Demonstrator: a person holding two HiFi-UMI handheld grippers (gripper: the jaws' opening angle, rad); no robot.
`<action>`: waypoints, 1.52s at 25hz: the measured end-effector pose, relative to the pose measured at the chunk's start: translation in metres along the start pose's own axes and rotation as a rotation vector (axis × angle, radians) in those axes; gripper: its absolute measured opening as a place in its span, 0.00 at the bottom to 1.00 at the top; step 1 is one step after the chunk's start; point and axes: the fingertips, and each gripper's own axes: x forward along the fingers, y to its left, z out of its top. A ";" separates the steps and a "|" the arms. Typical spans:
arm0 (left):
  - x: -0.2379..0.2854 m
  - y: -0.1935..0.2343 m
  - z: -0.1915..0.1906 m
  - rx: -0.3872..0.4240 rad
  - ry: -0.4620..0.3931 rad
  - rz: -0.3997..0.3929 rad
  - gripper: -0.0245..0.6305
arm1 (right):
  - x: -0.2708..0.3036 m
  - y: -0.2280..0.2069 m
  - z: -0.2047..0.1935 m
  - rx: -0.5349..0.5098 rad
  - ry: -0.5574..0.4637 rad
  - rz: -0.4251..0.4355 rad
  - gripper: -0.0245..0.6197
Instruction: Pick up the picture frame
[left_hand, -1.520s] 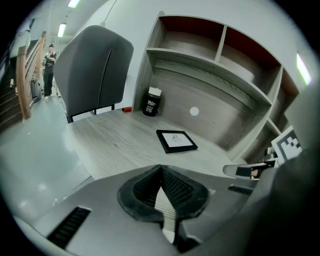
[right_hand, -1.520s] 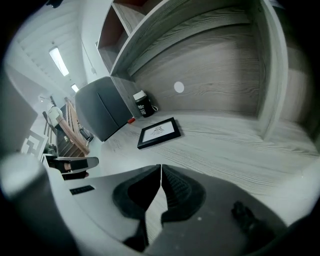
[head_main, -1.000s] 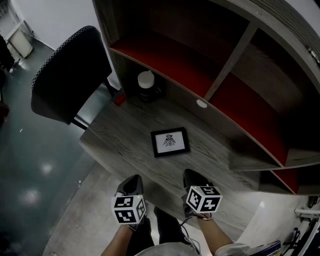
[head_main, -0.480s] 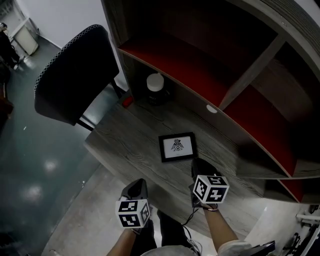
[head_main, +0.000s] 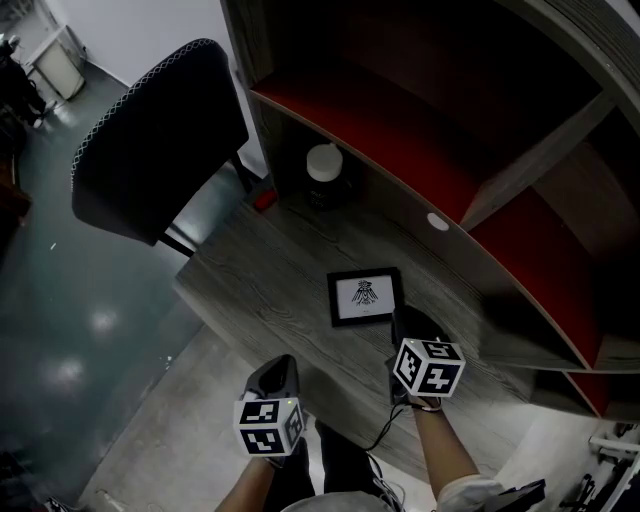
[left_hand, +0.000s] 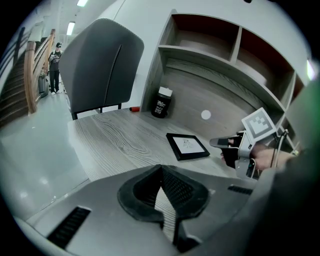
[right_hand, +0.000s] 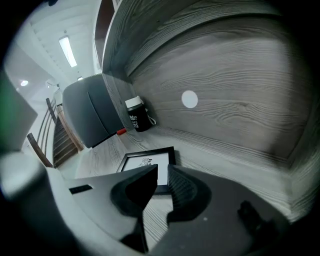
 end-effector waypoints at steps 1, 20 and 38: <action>0.000 0.001 0.000 -0.002 0.000 0.002 0.06 | 0.001 0.000 0.000 0.001 0.001 -0.001 0.10; -0.005 0.027 -0.007 -0.054 -0.015 0.038 0.06 | 0.028 -0.013 -0.003 -0.058 0.075 -0.001 0.24; 0.016 0.043 -0.008 -0.137 -0.052 0.068 0.05 | 0.053 -0.019 -0.008 -0.078 0.169 0.029 0.24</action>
